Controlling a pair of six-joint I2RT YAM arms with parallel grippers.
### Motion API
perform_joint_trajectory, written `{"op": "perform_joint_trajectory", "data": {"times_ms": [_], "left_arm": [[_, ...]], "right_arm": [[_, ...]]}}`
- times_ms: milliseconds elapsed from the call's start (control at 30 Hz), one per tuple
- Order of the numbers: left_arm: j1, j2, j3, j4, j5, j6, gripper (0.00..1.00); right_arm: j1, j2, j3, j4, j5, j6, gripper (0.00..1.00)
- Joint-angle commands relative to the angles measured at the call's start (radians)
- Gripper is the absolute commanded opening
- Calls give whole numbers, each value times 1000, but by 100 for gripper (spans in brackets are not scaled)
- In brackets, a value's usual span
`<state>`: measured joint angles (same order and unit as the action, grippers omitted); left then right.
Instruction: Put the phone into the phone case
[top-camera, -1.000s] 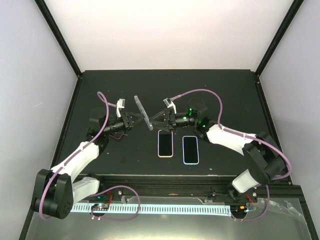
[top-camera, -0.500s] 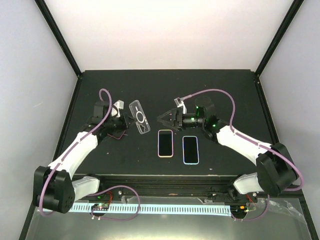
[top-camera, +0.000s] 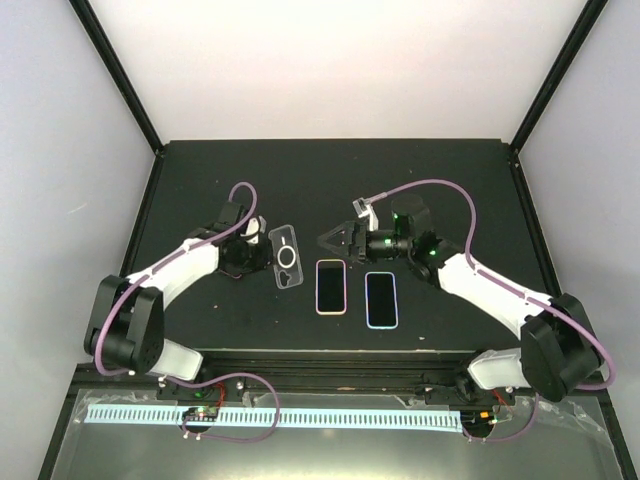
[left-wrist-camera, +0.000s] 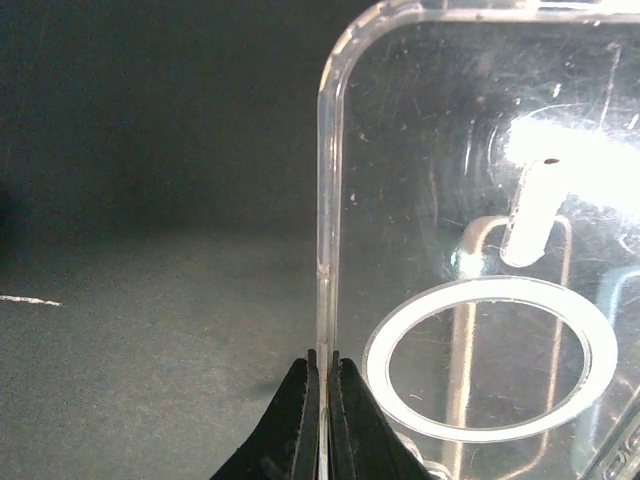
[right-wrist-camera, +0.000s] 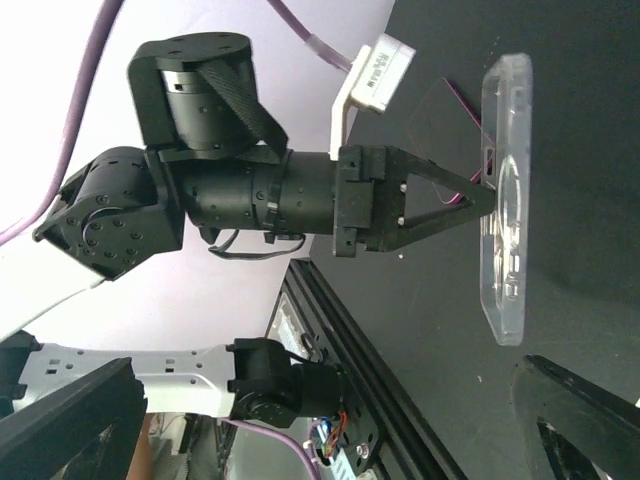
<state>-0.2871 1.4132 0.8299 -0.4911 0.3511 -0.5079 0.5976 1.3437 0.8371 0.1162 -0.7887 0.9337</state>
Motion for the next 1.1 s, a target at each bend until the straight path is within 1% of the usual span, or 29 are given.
{"op": "perform_joint_trajectory", "data": {"times_ms": [0,133,433,500,600,700,800,833,867,900,933,967,1000,1033,1067], "left_arm": [[-23,52,48,-27,-68,-7,2],[-33,107,50,-14,-84,-21,2],[-40,184,52,-12,-106,-33,3],[-40,188,56,-21,-110,-34,6],[-40,178,69,-45,-128,-38,13],[-40,149,85,-70,-149,-40,18],[-40,122,106,-103,-179,-44,26],[-40,110,112,-117,-196,-45,29],[-40,96,115,-125,-213,-49,34],[-40,78,120,-135,-240,-57,43],[-39,59,124,-147,-283,-66,55],[-38,42,132,-162,-315,-71,78],[-38,24,142,-174,-346,-67,96],[-37,11,157,-190,-379,-67,99],[-35,1,174,-209,-410,-71,99]], "right_arm": [[-5,-37,33,-59,44,-53,100],[-5,-41,53,-109,56,-82,100],[-5,-58,60,-139,71,-108,100],[-5,-58,65,-149,68,-117,100],[-5,-61,69,-159,71,-125,100],[-5,-65,74,-166,74,-132,100],[-5,-70,81,-185,77,-143,100],[-5,-72,81,-189,78,-146,100],[-5,-74,81,-192,80,-148,100],[-5,-76,81,-194,81,-149,100],[-6,-80,82,-199,84,-153,100],[-6,-84,82,-204,88,-156,100],[-5,-86,83,-210,94,-159,100],[-5,-92,84,-219,100,-164,100],[-6,-94,87,-225,105,-167,100]]}}
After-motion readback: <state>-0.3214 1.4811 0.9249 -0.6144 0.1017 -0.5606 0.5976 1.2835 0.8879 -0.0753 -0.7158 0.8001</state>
